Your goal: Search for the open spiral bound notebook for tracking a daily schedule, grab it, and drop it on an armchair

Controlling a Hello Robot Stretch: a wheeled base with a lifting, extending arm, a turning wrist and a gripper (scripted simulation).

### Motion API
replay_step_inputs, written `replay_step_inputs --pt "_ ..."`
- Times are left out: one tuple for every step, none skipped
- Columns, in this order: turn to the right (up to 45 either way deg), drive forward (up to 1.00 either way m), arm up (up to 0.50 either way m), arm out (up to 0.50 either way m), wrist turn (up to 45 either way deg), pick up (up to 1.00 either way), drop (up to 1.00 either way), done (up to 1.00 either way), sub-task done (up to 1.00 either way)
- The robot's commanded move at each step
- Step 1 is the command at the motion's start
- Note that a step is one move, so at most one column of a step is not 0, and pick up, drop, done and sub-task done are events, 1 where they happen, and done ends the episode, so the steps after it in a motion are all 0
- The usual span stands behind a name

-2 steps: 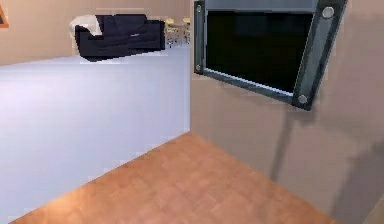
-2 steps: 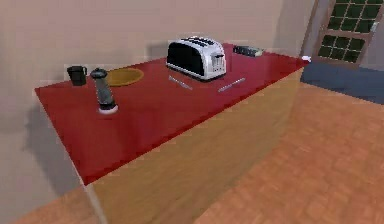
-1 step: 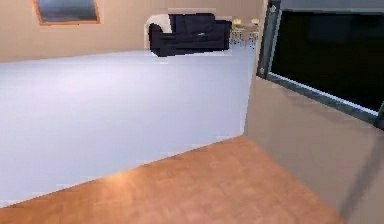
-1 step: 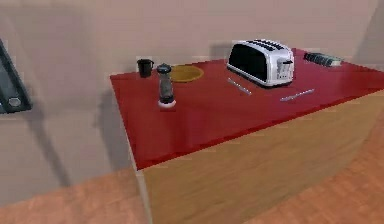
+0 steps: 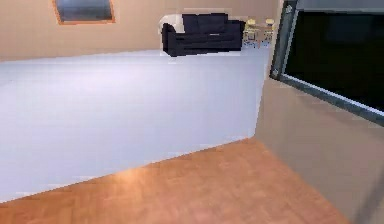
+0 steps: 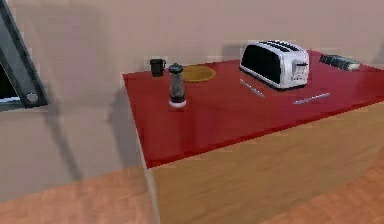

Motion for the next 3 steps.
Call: replay_step_inputs --pt "0.0 1.0 0.0 0.0 0.0 0.0 0.0 0.0 0.0" --pt "0.0 0.8 0.0 0.0 0.0 0.0 0.0 0.0 0.0" --pt "21.0 0.0 0.0 0.0 0.0 0.0 0.0 0.0 0.0"
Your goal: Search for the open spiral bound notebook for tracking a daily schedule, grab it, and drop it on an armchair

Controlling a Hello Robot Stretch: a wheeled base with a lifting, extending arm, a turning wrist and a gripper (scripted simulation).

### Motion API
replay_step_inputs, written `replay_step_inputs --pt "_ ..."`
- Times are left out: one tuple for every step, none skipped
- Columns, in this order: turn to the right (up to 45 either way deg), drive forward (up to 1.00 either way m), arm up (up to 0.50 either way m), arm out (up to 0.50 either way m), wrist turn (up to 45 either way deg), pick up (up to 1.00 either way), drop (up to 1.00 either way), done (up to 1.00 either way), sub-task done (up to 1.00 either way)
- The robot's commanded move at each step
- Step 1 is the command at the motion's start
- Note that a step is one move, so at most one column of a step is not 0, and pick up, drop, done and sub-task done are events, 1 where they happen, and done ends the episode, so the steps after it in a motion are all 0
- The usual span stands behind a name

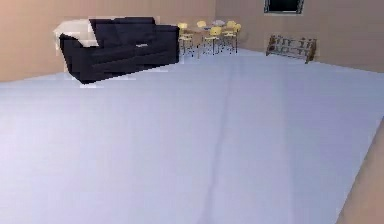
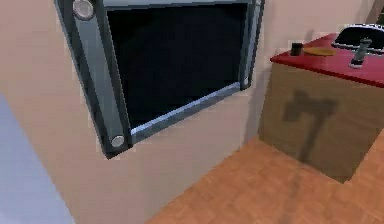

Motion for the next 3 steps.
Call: replay_step_inputs --pt "0.0 0.7 0.0 0.0 0.0 0.0 0.0 0.0 0.0" --pt "6.0 0.0 0.0 0.0 0.0 0.0 0.0 0.0 0.0" --pt "0.0 1.0 0.0 0.0 0.0 0.0 0.0 0.0 0.0"
